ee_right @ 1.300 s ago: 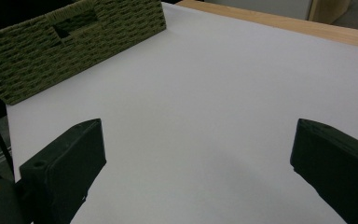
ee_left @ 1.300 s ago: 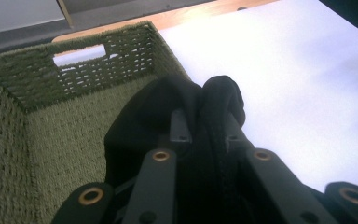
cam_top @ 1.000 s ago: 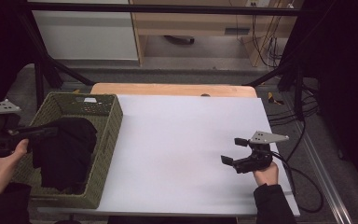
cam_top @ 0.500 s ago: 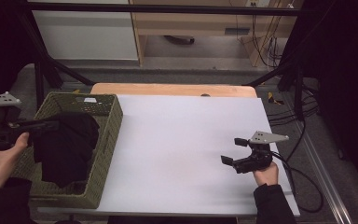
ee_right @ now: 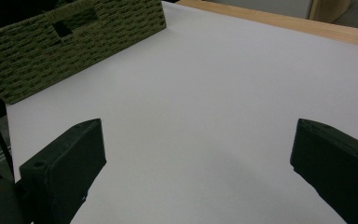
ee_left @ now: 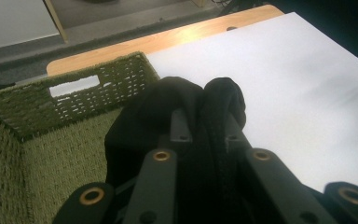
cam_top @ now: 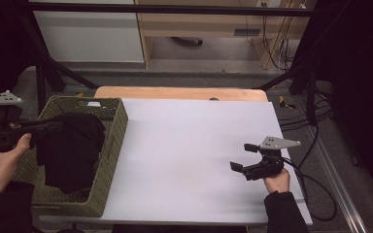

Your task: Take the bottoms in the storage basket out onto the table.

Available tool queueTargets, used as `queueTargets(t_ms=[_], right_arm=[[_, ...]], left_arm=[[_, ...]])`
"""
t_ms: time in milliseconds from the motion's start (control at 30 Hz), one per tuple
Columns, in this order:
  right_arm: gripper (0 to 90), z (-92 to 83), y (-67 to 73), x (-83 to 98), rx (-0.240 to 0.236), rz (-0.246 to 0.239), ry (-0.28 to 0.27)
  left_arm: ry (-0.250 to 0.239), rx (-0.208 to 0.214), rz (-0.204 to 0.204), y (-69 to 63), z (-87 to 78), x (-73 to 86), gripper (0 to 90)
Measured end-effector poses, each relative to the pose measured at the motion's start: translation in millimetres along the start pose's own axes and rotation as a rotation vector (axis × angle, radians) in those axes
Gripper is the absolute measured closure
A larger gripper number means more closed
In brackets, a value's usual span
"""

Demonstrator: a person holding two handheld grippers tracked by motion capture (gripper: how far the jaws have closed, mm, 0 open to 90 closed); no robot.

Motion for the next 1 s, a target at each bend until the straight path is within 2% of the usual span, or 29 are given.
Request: queueTargets(t_ms=[433,1000], right_arm=[[3.7,0.3,0.0,0.2,0.000,0.000,0.002],[3.7,0.6,-0.1,0.4,0.001,0.001,0.004]], left_arm=[[-0.017,0.007,0.022,-5.8,-3.2,-17.0,80.1],[-0.036,0.024,0.040,-12.9,2.6,-37.4,80.2]])
Point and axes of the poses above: each handheld gripper's, and its own axes: z roughly forward along the jaws, x roughly out of its underside, y roughly to its left, the point moved 5 cm from there along z, roughly forward along the jaws, and after that the axes turned 14 degrees about z, right-handed, at the moved point
